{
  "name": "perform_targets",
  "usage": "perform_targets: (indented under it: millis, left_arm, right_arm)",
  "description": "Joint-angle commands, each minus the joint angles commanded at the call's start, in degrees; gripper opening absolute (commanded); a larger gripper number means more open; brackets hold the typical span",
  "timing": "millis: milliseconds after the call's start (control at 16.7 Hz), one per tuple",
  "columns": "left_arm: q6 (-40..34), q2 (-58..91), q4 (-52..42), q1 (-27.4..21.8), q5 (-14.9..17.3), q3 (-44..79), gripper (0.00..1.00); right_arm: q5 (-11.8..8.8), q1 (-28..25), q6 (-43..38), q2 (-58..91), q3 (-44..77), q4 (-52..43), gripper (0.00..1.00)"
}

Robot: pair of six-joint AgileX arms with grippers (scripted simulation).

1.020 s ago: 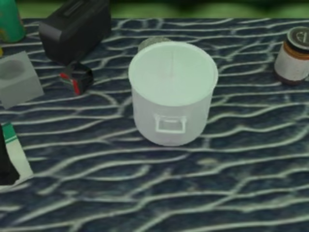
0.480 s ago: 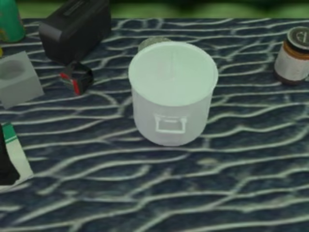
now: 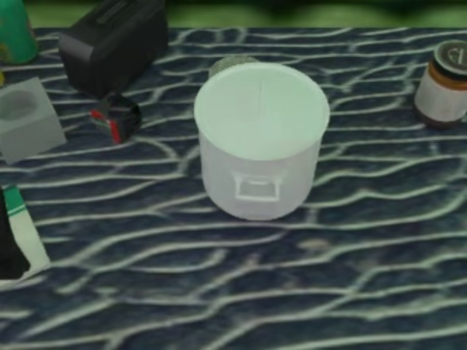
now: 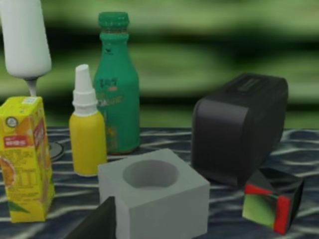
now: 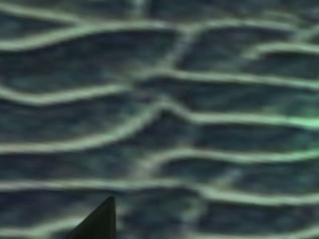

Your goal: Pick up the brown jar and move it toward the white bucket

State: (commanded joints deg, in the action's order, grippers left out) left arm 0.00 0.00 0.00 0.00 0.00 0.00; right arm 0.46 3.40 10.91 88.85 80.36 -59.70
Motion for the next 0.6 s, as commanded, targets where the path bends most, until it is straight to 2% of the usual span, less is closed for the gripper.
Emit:
perform_targets:
  millis: [300,600]
  left_arm:
    - [0.0,0.0,0.0,0.0,0.0,0.0,1.00]
    - [0.0,0.0,0.0,0.0,0.0,0.0,1.00]
  right_arm:
    - [-1.2,-0.2,4.8,27.7,30.3,-15.0,1.00]
    - [-2.8,-1.1,9.4,49.6,58.7,-24.6,1.00]
